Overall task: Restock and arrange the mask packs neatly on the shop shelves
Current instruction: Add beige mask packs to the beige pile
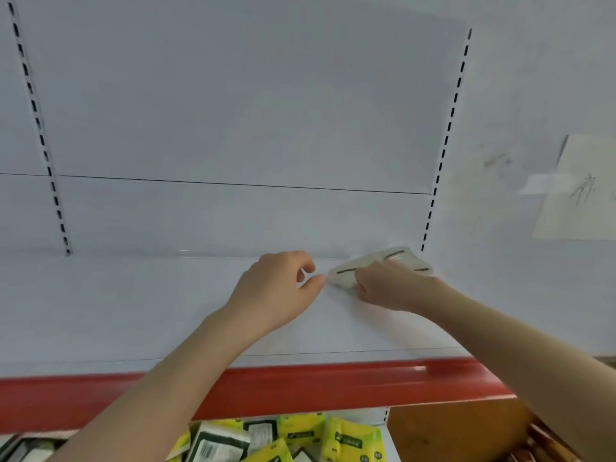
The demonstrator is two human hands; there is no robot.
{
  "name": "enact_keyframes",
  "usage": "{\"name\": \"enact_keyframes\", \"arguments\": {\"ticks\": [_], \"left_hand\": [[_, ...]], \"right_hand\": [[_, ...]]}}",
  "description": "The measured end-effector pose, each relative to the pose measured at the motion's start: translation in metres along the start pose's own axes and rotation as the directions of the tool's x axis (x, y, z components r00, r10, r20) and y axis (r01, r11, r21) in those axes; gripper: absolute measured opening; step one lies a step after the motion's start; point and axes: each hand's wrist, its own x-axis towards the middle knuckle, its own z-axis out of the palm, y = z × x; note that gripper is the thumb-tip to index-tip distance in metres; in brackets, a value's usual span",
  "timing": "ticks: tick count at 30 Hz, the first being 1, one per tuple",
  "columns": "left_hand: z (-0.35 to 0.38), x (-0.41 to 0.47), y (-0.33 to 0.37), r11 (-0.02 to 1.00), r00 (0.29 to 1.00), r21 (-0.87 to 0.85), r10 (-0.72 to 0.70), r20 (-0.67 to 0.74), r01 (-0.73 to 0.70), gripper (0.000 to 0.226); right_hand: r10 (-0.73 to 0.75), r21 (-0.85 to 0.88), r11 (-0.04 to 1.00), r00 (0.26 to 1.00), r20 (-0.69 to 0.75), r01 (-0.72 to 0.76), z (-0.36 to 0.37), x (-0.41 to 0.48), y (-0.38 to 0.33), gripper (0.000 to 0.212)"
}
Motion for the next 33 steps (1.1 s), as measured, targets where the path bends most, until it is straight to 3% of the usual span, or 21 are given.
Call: {"name": "enact_keyframes", "arguments": {"ticks": [5,9,13,14,17,18,20,22,23,25,27,28,30,33], "left_hand": [[0.003,0.019,0.000,0.947,0.994,-0.300,-0.101,0.050,0.111,0.023],[0.004,0.033,0.013,0.651,0.923,-0.654,-0.273,0.270,0.384,0.036],[0.005,0.047,0.018,0.398,0.877,-0.785,-0.282,0.389,0.475,0.045],[0.006,0.049,0.017,0.397,0.884,-0.792,-0.267,0.384,0.464,0.041],[0.006,0.048,0.010,0.545,0.929,-0.754,-0.257,0.266,0.367,0.003],[0.006,0.047,0.006,0.574,0.935,-0.740,-0.265,0.237,0.350,0.010],[-0.001,0.046,-0.001,0.566,0.938,-0.754,-0.278,0.209,0.335,0.019],[-0.009,0.043,-0.006,0.547,0.947,-0.781,-0.266,0.178,0.301,0.023],[-0.013,0.041,-0.009,0.537,0.953,-0.794,-0.248,0.172,0.283,0.025],[-0.019,0.037,-0.015,0.525,0.964,-0.810,-0.178,0.197,0.262,0.026],[-0.023,0.032,-0.021,0.541,0.963,-0.798,-0.107,0.248,0.266,0.026],[-0.024,0.030,-0.024,0.554,0.960,-0.789,-0.082,0.267,0.267,0.025],[-0.023,0.026,-0.029,0.589,0.966,-0.771,-0.070,0.248,0.240,0.027],[-0.025,0.023,-0.035,0.646,0.986,-0.747,-0.149,0.079,0.157,0.031]], "right_hand": [[0.173,0.218,0.967,0.968,-0.183,-0.131,-0.003,-0.006,0.017,0.026],[0.281,0.372,0.917,0.898,-0.338,-0.146,-0.016,-0.020,0.016,0.025],[0.142,0.352,0.936,0.883,-0.447,0.027,-0.015,-0.039,-0.016,0.028],[0.067,0.358,0.926,0.883,-0.465,0.118,-0.013,-0.044,-0.025,0.029],[-0.107,0.499,0.808,0.911,-0.399,0.314,-0.009,-0.050,-0.039,0.031],[-0.103,0.577,0.756,0.926,-0.362,0.310,-0.008,-0.050,-0.038,0.031],[0.051,0.634,0.718,0.887,-0.459,0.287,-0.006,-0.041,-0.028,0.031],[0.291,0.624,0.756,0.752,-0.592,0.199,-0.004,-0.028,-0.013,0.031],[0.399,0.658,0.743,0.708,-0.583,0.123,-0.006,-0.024,-0.005,0.038],[0.538,0.829,0.559,0.751,-0.383,0.023,-0.011,-0.021,0.010,0.062],[0.523,0.967,0.249,0.833,-0.184,0.057,-0.013,-0.022,0.020,0.071],[0.485,0.984,0.154,0.861,-0.152,0.087,-0.012,-0.023,0.022,0.063],[0.451,0.985,0.130,0.878,-0.161,0.114,-0.006,-0.023,0.022,0.041],[0.490,0.982,0.075,0.852,-0.187,0.173,-0.004,-0.023,0.020,0.011]]}}
